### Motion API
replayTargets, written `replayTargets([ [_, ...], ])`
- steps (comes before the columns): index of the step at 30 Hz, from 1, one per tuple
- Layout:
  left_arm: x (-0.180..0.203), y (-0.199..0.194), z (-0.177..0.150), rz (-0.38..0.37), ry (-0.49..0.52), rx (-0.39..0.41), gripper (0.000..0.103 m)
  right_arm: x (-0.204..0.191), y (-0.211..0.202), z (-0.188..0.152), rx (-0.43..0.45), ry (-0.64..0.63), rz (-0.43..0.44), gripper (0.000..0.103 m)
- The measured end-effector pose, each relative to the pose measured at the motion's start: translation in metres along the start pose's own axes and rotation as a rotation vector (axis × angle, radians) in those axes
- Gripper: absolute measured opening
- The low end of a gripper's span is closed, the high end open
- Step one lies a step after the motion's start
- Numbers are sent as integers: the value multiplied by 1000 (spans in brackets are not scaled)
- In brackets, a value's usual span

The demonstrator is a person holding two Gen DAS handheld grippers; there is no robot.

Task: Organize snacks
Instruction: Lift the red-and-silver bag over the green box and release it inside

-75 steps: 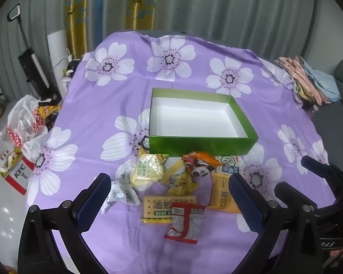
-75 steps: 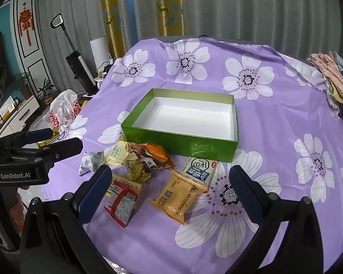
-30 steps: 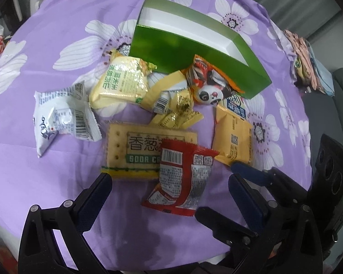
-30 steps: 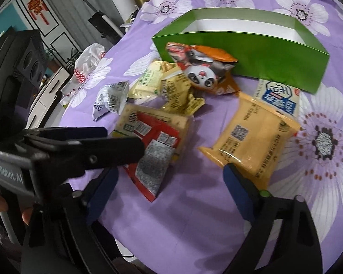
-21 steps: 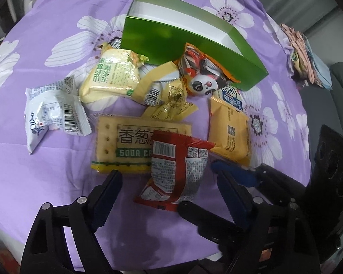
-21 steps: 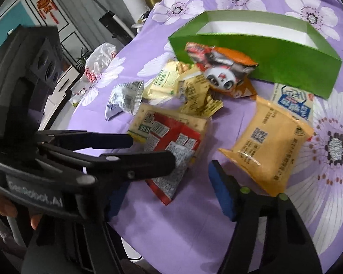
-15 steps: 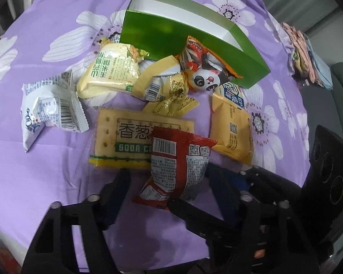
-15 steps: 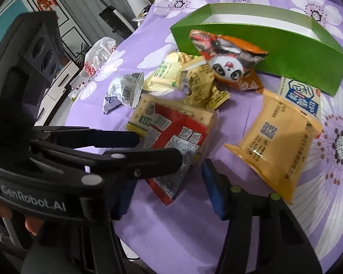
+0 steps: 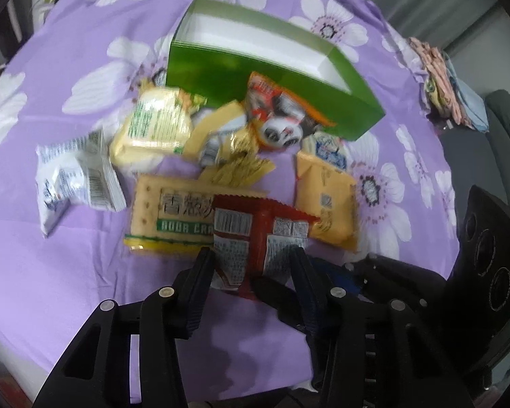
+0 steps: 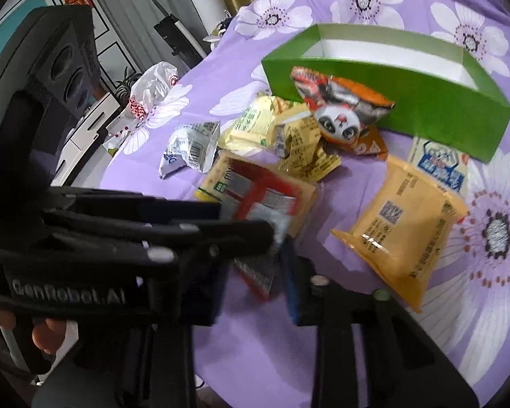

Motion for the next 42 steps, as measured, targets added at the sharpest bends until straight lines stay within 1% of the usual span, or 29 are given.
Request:
replayTargets([
  [2, 5, -7, 5, -13, 7, 23, 47, 0, -9, 4, 26, 0, 0, 24],
  [5, 15, -15, 12, -13, 37, 54, 47, 0, -20, 12, 63, -10, -9, 24],
  [9, 25, -20, 20, -21, 58, 81, 47, 2, -28, 19, 101, -15, -15, 24],
  [14, 36, -25, 36, -13, 86, 112, 47, 5, -33, 31, 144, -17, -15, 24],
  [18, 42, -33, 51, -9, 109, 152, 47, 10, -39, 47, 188, -16, -7, 24],
  [23, 46, -40, 73, -14, 114, 201, 47, 16, -44, 70, 240, -28, 1, 24],
  [26, 48, -41, 84, -11, 123, 224, 47, 19, -43, 80, 256, -42, 1, 24],
  [34, 46, -35, 119, -20, 119, 249, 47, 31, -34, 109, 286, -69, -6, 25],
  [42, 43, -7, 163, -34, 124, 236, 47, 60, -12, 146, 295, -53, -49, 26],
])
Point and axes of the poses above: each gripper's, at about its wrist camera, not at the fingertips, and y roughly the way its jaws point, x to its right, z to its top, the point moved 2 cm from there along y, roughly the way its jaws point, and after that the axes turned 7 degrees about x, right-handed, at the moved point
